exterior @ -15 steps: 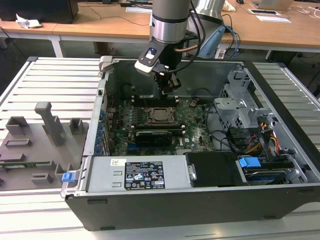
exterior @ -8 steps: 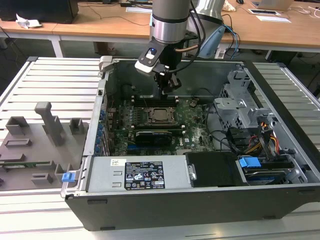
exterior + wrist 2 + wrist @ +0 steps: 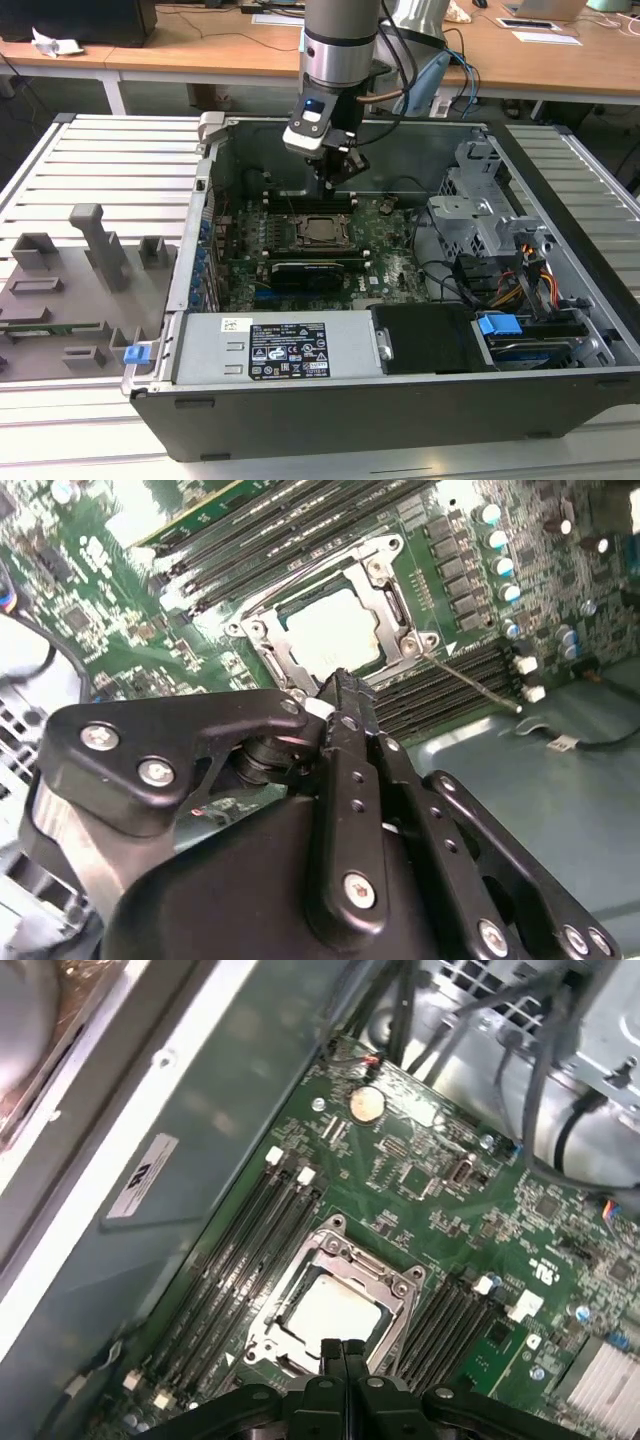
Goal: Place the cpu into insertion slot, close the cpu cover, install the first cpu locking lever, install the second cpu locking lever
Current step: 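Install the first cpu locking lever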
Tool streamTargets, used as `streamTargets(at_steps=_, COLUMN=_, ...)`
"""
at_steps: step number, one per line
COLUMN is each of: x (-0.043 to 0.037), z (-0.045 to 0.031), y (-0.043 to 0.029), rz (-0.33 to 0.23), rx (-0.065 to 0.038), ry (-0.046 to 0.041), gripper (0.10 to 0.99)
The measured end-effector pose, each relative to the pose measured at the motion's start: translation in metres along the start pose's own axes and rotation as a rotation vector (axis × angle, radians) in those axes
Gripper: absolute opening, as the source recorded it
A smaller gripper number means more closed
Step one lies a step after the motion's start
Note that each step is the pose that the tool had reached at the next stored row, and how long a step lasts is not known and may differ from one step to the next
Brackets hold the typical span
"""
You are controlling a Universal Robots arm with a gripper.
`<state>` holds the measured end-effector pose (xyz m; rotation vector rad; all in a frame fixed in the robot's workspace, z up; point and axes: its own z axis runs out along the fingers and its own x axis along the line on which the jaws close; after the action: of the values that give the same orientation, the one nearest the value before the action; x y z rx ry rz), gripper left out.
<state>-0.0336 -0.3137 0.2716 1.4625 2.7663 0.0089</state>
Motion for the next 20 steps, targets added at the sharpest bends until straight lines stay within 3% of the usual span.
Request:
streamTargets(at_steps=7, x=0.0, z=0.0, y=0.0, rz=-0.139, rx=-0.001, ry=0.0014, gripper=0.11)
streamTargets(at_steps=20, x=0.0, z=0.0, y=0.0, rz=-0.221, rx=-0.002, ry=0.0025, gripper=0.11)
